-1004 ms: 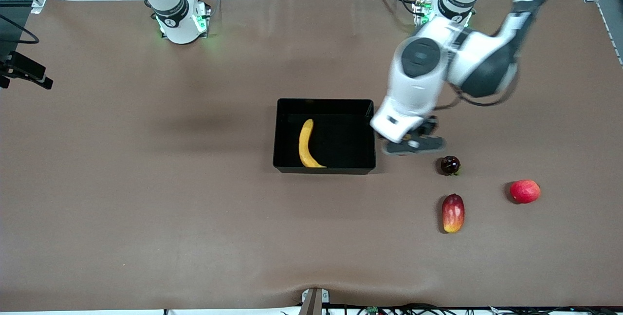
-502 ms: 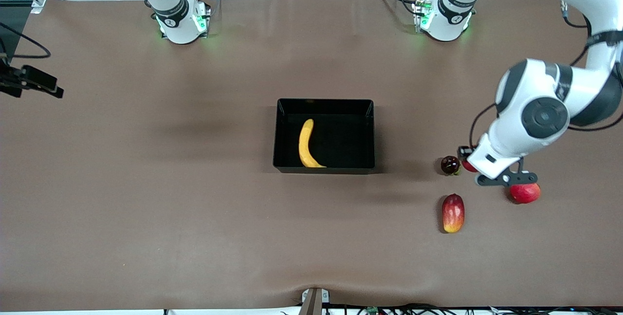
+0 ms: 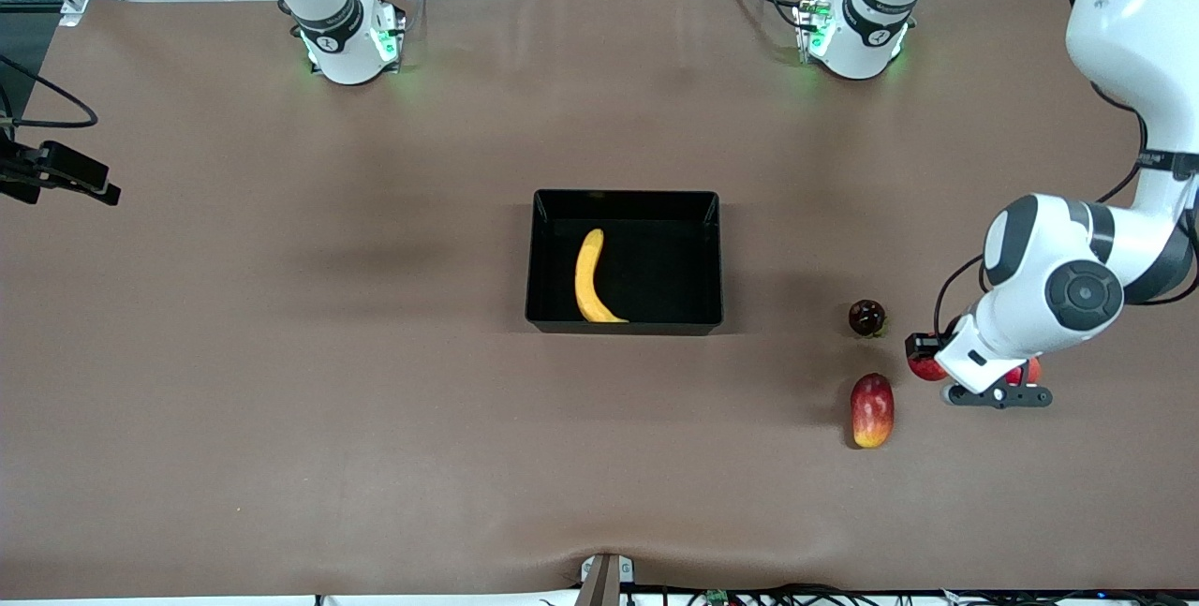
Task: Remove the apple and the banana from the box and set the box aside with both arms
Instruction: 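Lower the small apple beside the red mango and open the left gripper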
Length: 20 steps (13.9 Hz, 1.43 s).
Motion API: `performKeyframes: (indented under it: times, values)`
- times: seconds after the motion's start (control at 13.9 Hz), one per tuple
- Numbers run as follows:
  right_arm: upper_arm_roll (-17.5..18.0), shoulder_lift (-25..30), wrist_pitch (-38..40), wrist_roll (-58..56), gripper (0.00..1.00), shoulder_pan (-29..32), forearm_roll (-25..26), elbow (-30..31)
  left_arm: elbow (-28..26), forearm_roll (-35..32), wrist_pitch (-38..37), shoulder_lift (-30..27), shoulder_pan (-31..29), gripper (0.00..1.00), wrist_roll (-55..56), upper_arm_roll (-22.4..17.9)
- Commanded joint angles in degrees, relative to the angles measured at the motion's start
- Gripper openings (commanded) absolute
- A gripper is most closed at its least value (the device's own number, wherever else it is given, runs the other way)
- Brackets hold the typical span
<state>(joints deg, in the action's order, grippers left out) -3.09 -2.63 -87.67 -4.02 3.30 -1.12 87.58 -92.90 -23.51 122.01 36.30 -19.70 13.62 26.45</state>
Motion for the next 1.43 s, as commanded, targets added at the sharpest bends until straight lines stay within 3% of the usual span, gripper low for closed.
performKeyframes:
  times: [0.0,0.29,0.57,0.65,0.72,1.08,1.22,1.36]
  values:
    - [0.2,-0.3,0.1,0.0,1.00,0.2,-0.8,-0.8,3.1,-0.9,0.2,3.3,0.3,0.00,-0.3,-0.5]
    - [0.2,-0.2,0.1,0.0,1.00,-0.1,-0.8,-0.9,3.3,-2.5,6.0,6.8,1.1,0.00,-0.2,-3.3]
    - [0.2,-0.4,0.0,0.0,1.00,0.2,-0.8,-0.9,5.0,-2.9,6.4,8.0,1.2,0.00,0.7,-3.4]
    - [0.2,-0.4,0.0,0.0,1.00,0.3,-0.8,-0.9,5.0,-2.9,6.4,8.0,1.2,0.28,1.1,-3.4]
    - [0.2,-0.4,0.0,0.0,1.00,0.2,-0.8,-0.9,5.0,-2.9,6.4,8.0,1.2,0.99,1.5,-3.4]
    - [0.2,-0.4,0.0,0.0,1.00,0.3,-0.8,-0.9,4.8,-2.2,4.3,4.1,1.0,1.00,3.1,-1.7]
    - [0.2,-0.4,-0.1,0.0,1.00,0.3,-0.8,-0.9,5.0,-1.1,-2.2,0.3,0.8,1.00,4.0,2.8]
    - [0.2,-0.4,-1.3,0.0,1.00,0.3,-0.8,-0.9,4.9,0.7,-6.9,-1.4,1.4,1.00,12.2,8.1]
